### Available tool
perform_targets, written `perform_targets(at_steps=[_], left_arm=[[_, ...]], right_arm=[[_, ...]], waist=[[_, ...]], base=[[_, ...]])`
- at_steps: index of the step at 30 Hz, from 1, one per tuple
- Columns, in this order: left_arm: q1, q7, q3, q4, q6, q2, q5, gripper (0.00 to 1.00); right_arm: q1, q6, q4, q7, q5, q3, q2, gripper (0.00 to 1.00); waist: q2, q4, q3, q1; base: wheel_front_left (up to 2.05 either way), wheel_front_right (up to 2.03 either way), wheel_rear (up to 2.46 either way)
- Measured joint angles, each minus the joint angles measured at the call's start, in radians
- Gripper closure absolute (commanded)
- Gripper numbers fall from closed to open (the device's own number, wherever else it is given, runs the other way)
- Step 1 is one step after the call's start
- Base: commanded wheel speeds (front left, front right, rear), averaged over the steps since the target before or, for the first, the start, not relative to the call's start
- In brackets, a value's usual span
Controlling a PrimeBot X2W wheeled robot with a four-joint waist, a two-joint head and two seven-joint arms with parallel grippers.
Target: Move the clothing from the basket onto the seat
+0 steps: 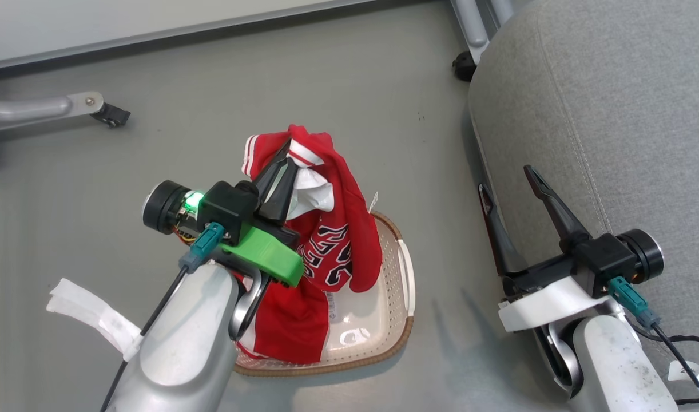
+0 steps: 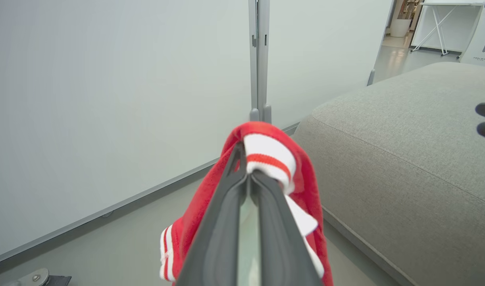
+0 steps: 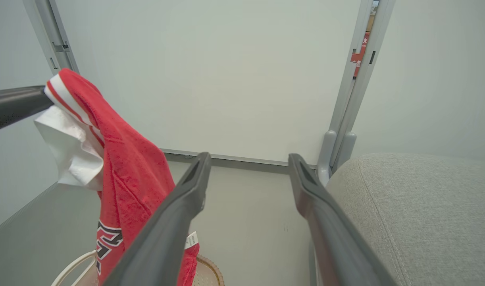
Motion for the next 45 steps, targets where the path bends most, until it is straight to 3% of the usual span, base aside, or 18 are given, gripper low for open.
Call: perform_targets(at_steps=[15, 28, 36, 45], left_arm=[[-0.095, 0.000, -0.006, -0.147, -0.005, -0.022, 0.035, 1.00], [-0.148, 0.000, -0.044, -0.165, -0.005, -0.019, 0.030, 1.00], [-0.149, 0.000, -0.053, -0.165, -0.005, -0.019, 0.028, 1.00], [-0.150, 0.000, -0.066, -0.173, -0.005, -0.026, 0.027, 1.00]], right_arm=[[0.036, 0.000, 0.000, 0.000, 0.031, 0.004, 0.000, 0.00], [0.056, 0.000, -0.043, 0.000, 0.042, 0.008, 0.000, 0.00], [-0.007, 0.000, -0.130, 0.000, 0.029, 0.083, 0.000, 0.00], [-0.116, 0.000, -0.082, 0.000, 0.014, 0.189, 0.000, 0.00]], waist=[[0.0000, 0.004, -0.103, 0.0000], [0.0000, -0.018, -0.123, 0.0000], [0.0000, -0.019, -0.123, 0.0000], [0.0000, 0.001, -0.110, 0.0000]], base=[[0.00, 0.00, 0.00], [0.00, 0.00, 0.00], [0.00, 0.00, 0.00], [0.00, 0.00, 0.00]])
